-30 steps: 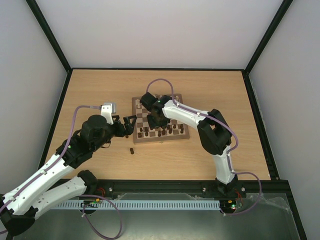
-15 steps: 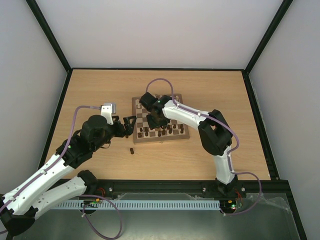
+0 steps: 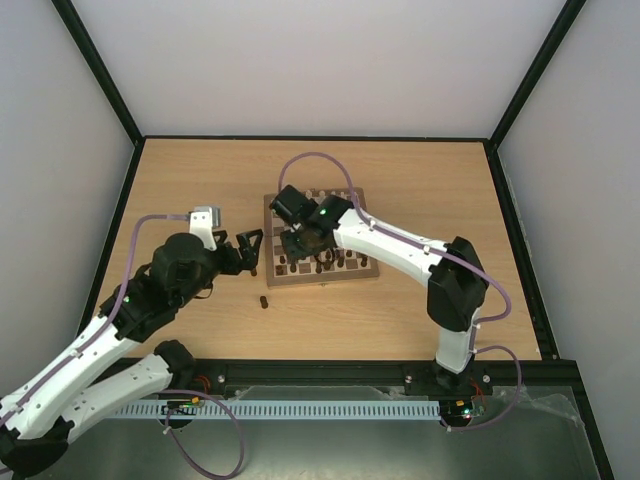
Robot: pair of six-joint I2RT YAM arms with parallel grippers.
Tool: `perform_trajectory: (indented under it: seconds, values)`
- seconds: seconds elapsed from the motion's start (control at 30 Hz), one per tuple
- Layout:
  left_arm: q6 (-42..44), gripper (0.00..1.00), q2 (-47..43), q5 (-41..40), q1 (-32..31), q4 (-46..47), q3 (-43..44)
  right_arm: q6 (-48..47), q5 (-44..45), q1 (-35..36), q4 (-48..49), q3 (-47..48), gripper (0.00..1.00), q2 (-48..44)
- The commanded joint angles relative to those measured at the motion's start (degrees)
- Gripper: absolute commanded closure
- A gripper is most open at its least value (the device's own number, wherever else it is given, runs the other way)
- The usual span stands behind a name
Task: Set up the chess pieces on the board
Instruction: Pick up the chess piece at the center of the board.
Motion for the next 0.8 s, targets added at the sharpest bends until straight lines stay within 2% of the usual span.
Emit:
perform_trajectory:
  seconds: [0.0,0.3,0.77]
  values:
    - [0.2,0.0,-3.95,-2.97,0.14,-1.85,2.64,0.35,-3.58,5.79,-0.17,-1.75,0.6,-1.52]
    - [-1.13,0.01,-12.86,-4.54,0.14,-5.04,5.06,1.86,-5.27,14.68,1.25,0.87,0.65,5.8]
    - [-1.54,0.01,-16.47,-5.0,0.14,-8.5,6.94,2.52,-2.57,16.35,-0.79,6.02,0.66,13.17]
